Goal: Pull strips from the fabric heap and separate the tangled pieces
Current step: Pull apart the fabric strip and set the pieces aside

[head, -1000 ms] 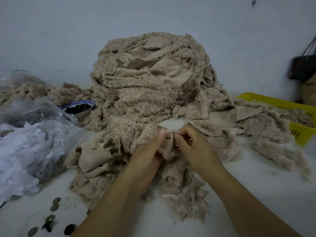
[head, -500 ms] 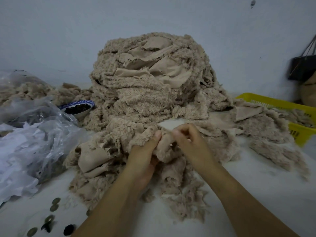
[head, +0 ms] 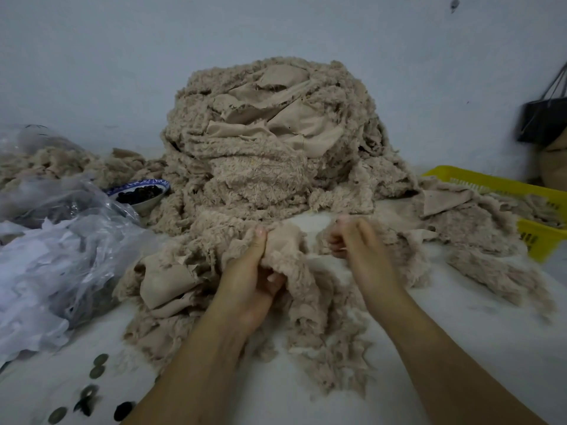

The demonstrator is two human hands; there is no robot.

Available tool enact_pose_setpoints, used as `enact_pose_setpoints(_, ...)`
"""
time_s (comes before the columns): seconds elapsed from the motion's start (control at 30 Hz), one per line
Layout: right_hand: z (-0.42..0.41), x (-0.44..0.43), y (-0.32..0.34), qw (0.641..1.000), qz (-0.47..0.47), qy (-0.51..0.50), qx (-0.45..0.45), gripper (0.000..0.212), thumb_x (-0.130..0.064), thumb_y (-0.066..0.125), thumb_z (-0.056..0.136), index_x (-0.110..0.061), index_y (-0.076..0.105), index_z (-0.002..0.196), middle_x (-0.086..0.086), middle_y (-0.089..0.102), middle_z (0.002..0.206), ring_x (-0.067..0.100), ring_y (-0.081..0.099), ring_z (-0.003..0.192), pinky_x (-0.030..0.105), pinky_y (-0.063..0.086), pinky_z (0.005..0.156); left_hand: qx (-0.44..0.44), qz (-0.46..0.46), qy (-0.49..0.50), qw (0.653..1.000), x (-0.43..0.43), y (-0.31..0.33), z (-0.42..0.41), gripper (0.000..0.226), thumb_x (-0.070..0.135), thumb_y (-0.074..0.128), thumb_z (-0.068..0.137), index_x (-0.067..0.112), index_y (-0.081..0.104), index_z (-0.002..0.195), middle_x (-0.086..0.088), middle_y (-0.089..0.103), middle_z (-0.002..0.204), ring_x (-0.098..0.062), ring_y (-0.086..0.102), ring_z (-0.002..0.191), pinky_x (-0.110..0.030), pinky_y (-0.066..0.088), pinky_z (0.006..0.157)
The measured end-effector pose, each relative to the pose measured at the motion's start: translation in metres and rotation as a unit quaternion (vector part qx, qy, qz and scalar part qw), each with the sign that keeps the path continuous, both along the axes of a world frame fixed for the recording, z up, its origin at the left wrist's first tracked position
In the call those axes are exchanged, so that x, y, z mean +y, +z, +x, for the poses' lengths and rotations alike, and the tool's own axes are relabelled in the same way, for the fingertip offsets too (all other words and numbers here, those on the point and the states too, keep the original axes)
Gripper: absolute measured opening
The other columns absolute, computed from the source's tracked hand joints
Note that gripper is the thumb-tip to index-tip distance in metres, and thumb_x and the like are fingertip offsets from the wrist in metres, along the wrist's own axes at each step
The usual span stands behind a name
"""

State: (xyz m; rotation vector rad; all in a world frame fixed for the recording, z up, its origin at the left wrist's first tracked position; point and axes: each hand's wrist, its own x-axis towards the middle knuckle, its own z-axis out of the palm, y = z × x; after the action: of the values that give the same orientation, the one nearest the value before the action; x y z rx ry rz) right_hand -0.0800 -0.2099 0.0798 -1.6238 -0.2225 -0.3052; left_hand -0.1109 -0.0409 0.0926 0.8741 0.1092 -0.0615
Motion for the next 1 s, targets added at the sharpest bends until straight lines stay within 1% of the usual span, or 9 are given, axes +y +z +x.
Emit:
enact_pose_setpoints(0.1, -0.006, 0.014, -0.004, 0.99, -0.087, 0.112, 0.014, 0.037, -0.08, 0.049, 0.076, -0.049, 0.059, 0.094, -0.028, 0.065, 0.094, -0.008, 0.063, 0.087, 0.023, 0.051, 0.078, 0.007, 0.007, -0.007, 1.0, -0.005, -0.005, 0.001, 0.042, 0.036, 0.066, 0.08, 0.001, 0.072, 0.101, -0.008, 0.07, 0.078, -0.009, 0.061, 0.055, -0.016, 0.044, 0.039)
enact_pose_setpoints(0.23, -0.004, 0.009, -0.011, 0.974, -0.177, 0.138, 0.038, 0.022, -0.058, 0.057, 0.091, -0.038, 0.055, 0.081, -0.017, 0.052, 0.068, 0.0, 0.048, 0.061, 0.027, 0.041, 0.062, 0.001, -0.039, -0.011, 0.999, 0.003, -0.006, 0.004, 0.028, 0.03, 0.065, 0.081, 0.006, 0.079, 0.08, -0.007, 0.072, 0.076, -0.008, 0.064, 0.055, -0.016, 0.049, 0.043)
enact_pose_setpoints(0.37, -0.002, 0.005, -0.006, 0.987, -0.032, 0.126, 0.098, 0.029, -0.052, 0.057, 0.085, -0.023, 0.061, 0.086, 0.017, 0.058, 0.091, 0.03, 0.054, 0.079, 0.036, 0.043, 0.079, -0.009, -0.085, -0.012, 0.996, 0.005, -0.003, 0.007, 0.031, 0.027, 0.06, 0.087, 0.003, 0.08, 0.084, -0.014, 0.076, 0.09, -0.01, 0.071, 0.066, -0.018, 0.056, 0.051)
enact_pose_setpoints(0.43, -0.002, 0.005, 0.0, 0.983, 0.073, 0.111, 0.129, 0.021, -0.042, 0.058, 0.082, -0.025, 0.056, 0.069, 0.012, 0.051, 0.083, 0.028, 0.047, 0.081, 0.04, 0.043, 0.083, 0.011, -0.079, 0.005, 0.997, 0.003, -0.004, 0.006, 0.031, 0.026, 0.062, 0.089, 0.0, 0.078, 0.088, -0.016, 0.076, 0.098, -0.015, 0.074, 0.075, -0.021, 0.058, 0.054)
enact_pose_setpoints(0.5, -0.001, 0.003, 0.001, 0.979, 0.114, 0.101, 0.136, 0.024, -0.035, 0.057, 0.082, -0.026, 0.049, 0.061, 0.006, 0.045, 0.072, 0.024, 0.041, 0.073, 0.037, 0.038, 0.07, 0.027, -0.062, 0.021, 0.998, 0.001, -0.005, 0.007, 0.03, 0.026, 0.061, 0.094, -0.002, 0.072, 0.096, -0.016, 0.076, 0.098, -0.017, 0.075, 0.077, -0.022, 0.058, 0.054)
enact_pose_setpoints(0.63, 0.001, 0.004, -0.004, 0.972, 0.142, 0.116, 0.148, 0.025, -0.033, 0.055, 0.1, -0.025, 0.073, 0.084, -0.007, 0.075, 0.088, 0.007, 0.071, 0.082, 0.025, 0.056, 0.069, 0.03, -0.012, 0.017, 0.999, -0.001, -0.005, 0.007, 0.031, 0.034, 0.067, 0.086, 0.007, 0.076, 0.074, -0.005, 0.07, 0.07, -0.008, 0.064, 0.054, -0.019, 0.053, 0.048)
enact_pose_setpoints(0.7, 0.001, 0.003, -0.002, 0.966, 0.168, 0.114, 0.162, 0.03, -0.034, 0.055, 0.101, -0.029, 0.078, 0.082, 0.001, 0.077, 0.096, 0.01, 0.073, 0.087, 0.027, 0.06, 0.07, 0.011, 0.025, -0.026, 0.999, -0.002, -0.005, 0.006, 0.024, 0.032, 0.074, 0.076, 0.009, 0.081, 0.076, -0.004, 0.071, 0.079, -0.006, 0.064, 0.06, -0.017, 0.051, 0.052)
enact_pose_setpoints(0.83, 0.002, 0.0, 0.003, 0.952, 0.225, 0.105, 0.181, 0.026, -0.043, 0.065, 0.089, -0.023, 0.081, 0.084, 0.01, 0.077, 0.099, 0.023, 0.075, 0.089, 0.031, 0.059, 0.063, 0.033, 0.036, -0.028, 0.998, -0.002, -0.008, 0.007, 0.017, 0.014, 0.079, 0.07, 0.001, 0.079, 0.08, -0.007, 0.07, 0.079, -0.008, 0.059, 0.056, -0.018, 0.045, 0.045)
enact_pose_setpoints(1.0, 0.003, -0.005, 0.001, 0.943, 0.231, 0.109, 0.21, 0.035, -0.057, 0.072, 0.07, -0.025, 0.082, 0.079, 0.006, 0.078, 0.094, 0.022, 0.076, 0.084, 0.034, 0.059, 0.062, 0.053, -0.007, 0.024, 0.998, 0.006, -0.005, 0.01, 0.023, 0.026, 0.07, 0.083, 0.004, 0.075, 0.087, -0.003, 0.07, 0.069, -0.008, 0.059, 0.044, -0.018, 0.047, 0.041)
